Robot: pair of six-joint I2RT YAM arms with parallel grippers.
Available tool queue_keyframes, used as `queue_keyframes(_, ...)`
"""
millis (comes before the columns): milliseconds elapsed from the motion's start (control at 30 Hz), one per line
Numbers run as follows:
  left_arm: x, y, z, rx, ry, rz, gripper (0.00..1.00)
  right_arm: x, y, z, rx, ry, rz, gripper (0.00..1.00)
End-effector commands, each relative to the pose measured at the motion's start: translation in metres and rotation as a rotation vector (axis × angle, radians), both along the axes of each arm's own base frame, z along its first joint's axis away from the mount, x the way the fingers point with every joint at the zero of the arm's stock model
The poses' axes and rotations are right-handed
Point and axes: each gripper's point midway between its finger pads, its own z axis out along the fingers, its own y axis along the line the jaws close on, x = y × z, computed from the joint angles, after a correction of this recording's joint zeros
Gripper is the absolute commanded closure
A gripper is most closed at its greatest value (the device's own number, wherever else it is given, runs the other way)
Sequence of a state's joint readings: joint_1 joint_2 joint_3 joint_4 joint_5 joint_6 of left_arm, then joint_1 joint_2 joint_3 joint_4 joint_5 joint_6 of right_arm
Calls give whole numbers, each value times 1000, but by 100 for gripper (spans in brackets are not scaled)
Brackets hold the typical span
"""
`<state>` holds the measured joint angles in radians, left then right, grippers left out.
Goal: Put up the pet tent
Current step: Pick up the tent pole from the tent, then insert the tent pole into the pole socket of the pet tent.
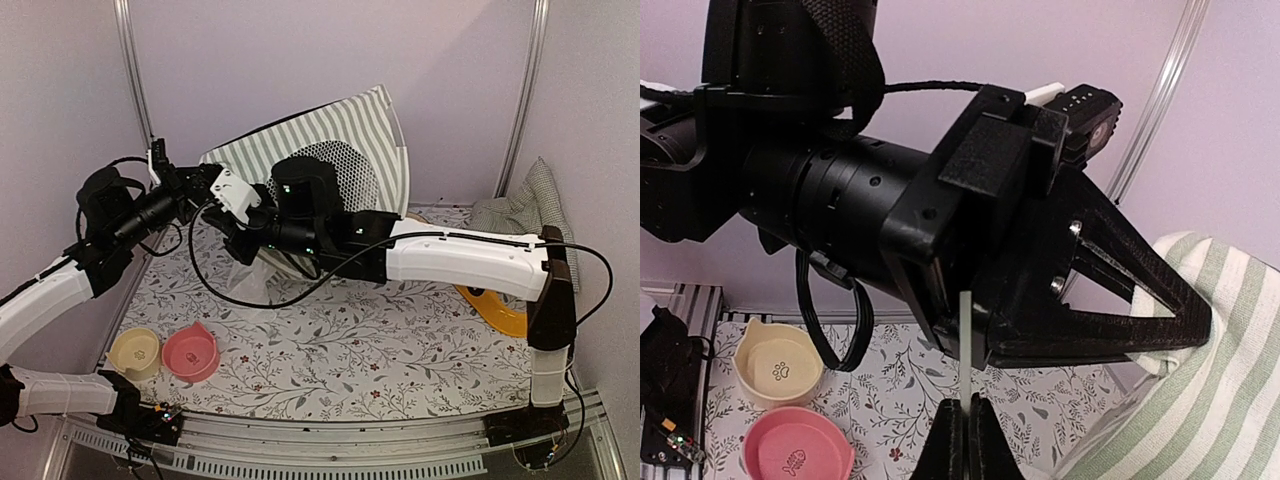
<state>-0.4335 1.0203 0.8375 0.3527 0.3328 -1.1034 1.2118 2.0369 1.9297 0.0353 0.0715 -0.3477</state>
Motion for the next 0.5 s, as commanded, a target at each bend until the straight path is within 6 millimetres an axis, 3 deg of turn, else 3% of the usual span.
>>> queue_keyframes(0, -14, 6, 39, -21, -113, -4, 100, 11, -18, -14, -35, 84, -25, 100)
queue_keyframes(200, -15, 9, 46, -2, -138, -27, 100, 27, -39, -26, -38, 150, -73, 100)
queue_keyframes(467, -24, -5, 44, 125, -175, -131, 100, 35, -50, 1, 43, 211, -51, 100)
